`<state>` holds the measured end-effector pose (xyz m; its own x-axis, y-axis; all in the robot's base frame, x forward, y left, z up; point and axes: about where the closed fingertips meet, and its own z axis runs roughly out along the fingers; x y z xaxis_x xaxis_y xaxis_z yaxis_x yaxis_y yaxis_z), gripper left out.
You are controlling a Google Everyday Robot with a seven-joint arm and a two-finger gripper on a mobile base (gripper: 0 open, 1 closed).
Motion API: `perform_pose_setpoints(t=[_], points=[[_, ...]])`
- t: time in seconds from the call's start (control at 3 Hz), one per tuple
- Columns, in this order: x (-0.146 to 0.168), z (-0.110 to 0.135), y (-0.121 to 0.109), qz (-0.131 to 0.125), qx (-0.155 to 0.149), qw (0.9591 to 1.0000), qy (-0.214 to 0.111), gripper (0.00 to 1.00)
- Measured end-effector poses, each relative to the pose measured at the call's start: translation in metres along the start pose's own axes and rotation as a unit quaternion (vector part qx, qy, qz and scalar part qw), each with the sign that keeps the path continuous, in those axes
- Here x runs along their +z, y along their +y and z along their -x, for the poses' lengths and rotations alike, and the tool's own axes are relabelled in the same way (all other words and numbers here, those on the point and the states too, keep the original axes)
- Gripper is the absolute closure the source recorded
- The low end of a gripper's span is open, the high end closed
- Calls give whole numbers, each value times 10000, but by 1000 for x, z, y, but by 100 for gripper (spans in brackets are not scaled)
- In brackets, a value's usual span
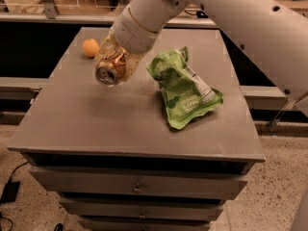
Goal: Knock orange can over
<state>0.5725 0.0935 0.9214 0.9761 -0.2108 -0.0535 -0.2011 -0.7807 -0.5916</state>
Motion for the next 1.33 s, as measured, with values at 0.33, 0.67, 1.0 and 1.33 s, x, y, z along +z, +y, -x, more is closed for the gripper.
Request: perform_pose_setpoints(t=[0.33,0.67,1.0,1.33], points=[[14,7,4,129,-183,9997,-118,100],[26,13,13,236,-422,9988,-41,82],[46,25,24,324,-687,9971,-109,51],[59,35,30,423,-816,9954,-275,20]])
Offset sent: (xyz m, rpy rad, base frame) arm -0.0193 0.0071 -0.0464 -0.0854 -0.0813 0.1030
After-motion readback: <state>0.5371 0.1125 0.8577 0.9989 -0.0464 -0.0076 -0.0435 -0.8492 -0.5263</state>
